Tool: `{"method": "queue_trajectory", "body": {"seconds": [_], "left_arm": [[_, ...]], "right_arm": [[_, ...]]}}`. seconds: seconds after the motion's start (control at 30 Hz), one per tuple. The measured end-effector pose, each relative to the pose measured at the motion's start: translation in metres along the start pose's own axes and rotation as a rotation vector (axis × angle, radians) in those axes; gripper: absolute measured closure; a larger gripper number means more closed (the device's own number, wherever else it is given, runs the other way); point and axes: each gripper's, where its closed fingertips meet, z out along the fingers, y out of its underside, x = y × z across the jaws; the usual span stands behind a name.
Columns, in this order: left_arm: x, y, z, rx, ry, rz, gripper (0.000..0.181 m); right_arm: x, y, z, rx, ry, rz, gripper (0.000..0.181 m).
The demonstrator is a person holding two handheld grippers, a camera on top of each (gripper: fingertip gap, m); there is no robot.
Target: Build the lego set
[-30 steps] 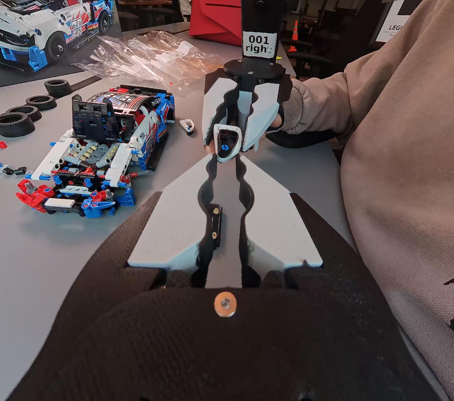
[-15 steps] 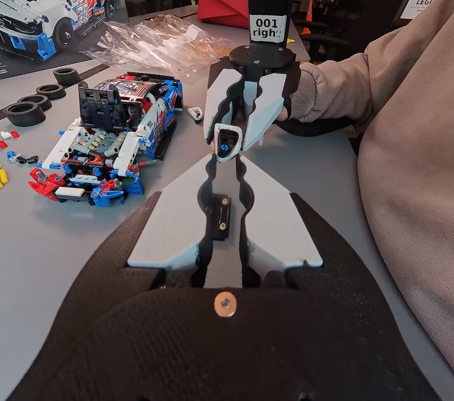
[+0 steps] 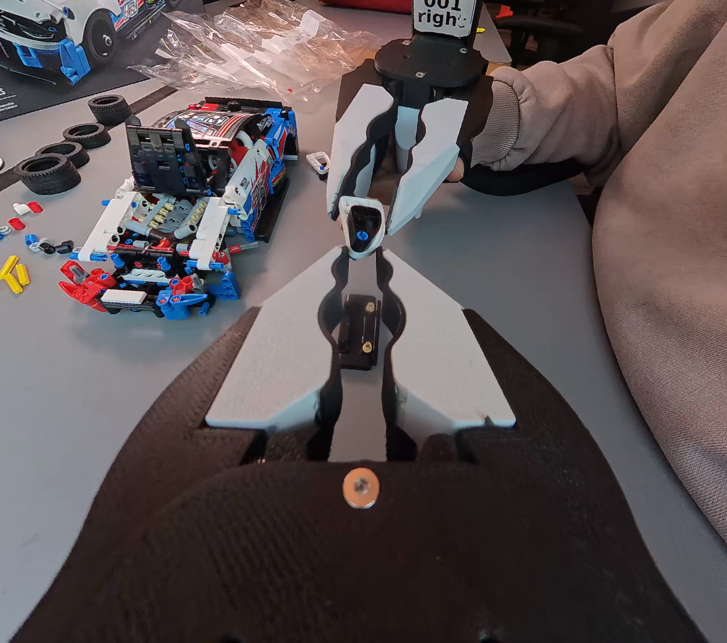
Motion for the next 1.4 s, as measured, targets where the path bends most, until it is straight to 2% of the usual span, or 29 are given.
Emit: {"method": "queue_trajectory", "body": {"seconds": [0.57,0.87,1.17,1.4], "left_arm": [[-0.001,0.010,0.001,-0.051,-0.006,0.020,0.169],[-0.009,0.020,-0.001,-0.098,-0.016,0.030,0.169],[-0.026,0.048,-0.020,-0.227,-0.010,0.026,0.169],[-0.024,0.067,-0.023,-0.319,0.009,0.028,0.169]], "right_arm": [[-0.001,0.013,0.006,-0.073,0.006,0.064,0.157],[0.006,0.022,0.007,-0.126,0.058,0.004,0.154],[0.000,0.053,-0.007,-0.353,-0.033,0.033,0.147],[-0.010,0.070,0.001,-0.522,-0.083,-0.073,0.136]]}}
